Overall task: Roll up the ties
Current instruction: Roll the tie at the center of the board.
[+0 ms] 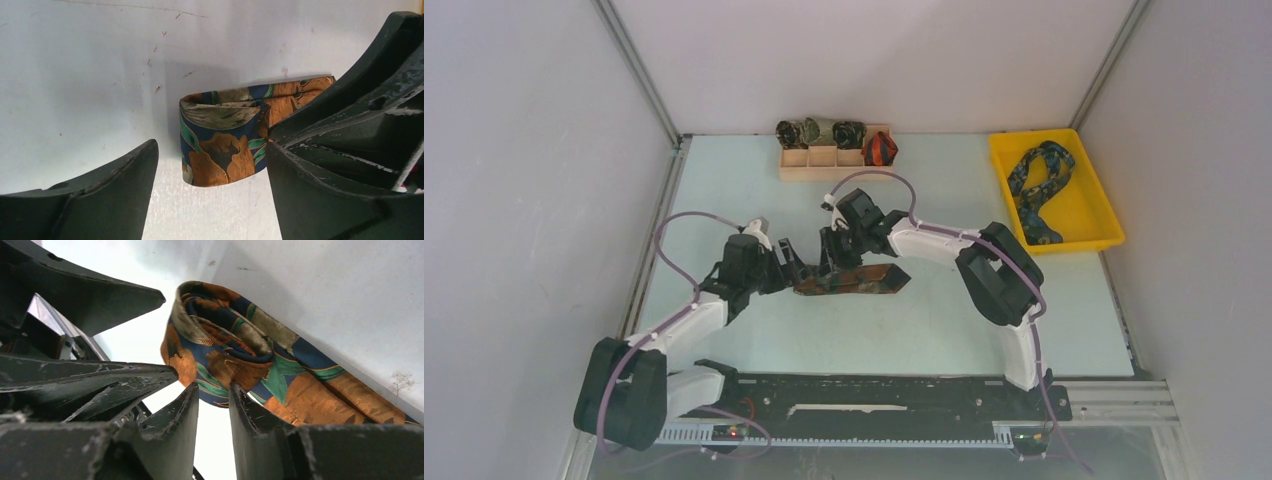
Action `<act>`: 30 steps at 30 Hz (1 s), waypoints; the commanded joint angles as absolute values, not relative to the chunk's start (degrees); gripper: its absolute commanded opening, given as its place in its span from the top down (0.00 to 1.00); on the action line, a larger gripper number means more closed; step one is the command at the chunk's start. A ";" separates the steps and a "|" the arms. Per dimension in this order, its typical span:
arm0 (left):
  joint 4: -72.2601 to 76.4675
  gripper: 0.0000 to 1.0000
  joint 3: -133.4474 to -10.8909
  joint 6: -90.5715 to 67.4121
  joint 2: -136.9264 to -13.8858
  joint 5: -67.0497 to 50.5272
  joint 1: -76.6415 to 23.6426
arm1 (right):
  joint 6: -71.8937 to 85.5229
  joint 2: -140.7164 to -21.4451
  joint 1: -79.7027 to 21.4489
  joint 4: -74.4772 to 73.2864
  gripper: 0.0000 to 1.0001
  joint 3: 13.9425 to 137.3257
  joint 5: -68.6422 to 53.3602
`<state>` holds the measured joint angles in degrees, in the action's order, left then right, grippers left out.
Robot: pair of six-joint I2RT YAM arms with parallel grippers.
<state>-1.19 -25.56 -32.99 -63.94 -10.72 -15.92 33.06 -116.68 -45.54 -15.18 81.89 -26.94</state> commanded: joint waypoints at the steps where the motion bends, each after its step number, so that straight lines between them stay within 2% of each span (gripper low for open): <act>1: 4.03 0.17 -25.67 -32.45 -66.45 -14.68 -15.12 | 31.40 -118.24 -45.41 -16.90 0.69 83.99 -24.57; 7: 6.61 0.23 -25.92 -32.43 -70.50 -18.00 -15.12 | 31.05 -118.79 -44.66 -17.18 0.70 82.99 -24.43; 30: 9.54 0.32 -26.88 -32.80 -77.26 -23.54 -15.16 | 30.59 -121.54 -42.61 -15.61 0.74 80.24 -26.01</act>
<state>7.66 -25.56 -32.99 -76.44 -21.56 -15.55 31.86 -119.81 -43.11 -16.36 81.25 -27.11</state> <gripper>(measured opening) 0.695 0.266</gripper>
